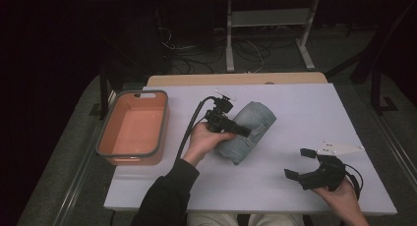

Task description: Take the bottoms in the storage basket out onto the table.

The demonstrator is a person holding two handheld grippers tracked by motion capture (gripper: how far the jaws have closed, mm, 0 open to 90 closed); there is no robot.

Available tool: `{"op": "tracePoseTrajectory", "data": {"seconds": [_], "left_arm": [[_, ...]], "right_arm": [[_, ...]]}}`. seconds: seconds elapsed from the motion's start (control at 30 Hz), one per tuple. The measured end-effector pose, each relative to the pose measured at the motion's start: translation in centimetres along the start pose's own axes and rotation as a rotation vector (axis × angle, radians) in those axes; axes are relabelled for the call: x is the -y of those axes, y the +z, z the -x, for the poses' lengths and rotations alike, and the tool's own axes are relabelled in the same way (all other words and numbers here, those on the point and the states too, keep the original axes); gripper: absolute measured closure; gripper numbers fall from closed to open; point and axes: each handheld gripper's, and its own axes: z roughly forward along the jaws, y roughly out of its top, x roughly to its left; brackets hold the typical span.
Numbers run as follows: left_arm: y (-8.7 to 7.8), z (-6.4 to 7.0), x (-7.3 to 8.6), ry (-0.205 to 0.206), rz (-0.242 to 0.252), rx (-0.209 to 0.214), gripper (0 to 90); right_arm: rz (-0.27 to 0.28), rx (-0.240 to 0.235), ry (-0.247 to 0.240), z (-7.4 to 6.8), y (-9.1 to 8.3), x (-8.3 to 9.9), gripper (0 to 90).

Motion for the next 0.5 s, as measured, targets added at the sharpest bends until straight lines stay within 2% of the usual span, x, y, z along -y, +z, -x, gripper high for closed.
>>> {"op": "tracePoseTrajectory", "data": {"seconds": [0.23, 0.5], "left_arm": [[1.6, 0.8, 0.4, 0.021, -0.045, 0.018, 53.4], [2.6, 1.4, 0.8, 0.031, -0.051, 0.019, 52.4]], "right_arm": [[0.0, -0.002, -0.001, 0.0, 0.0, 0.0, 0.0], [-0.004, -0.003, -0.003, 0.0, 0.1, 0.0, 0.0]]}}
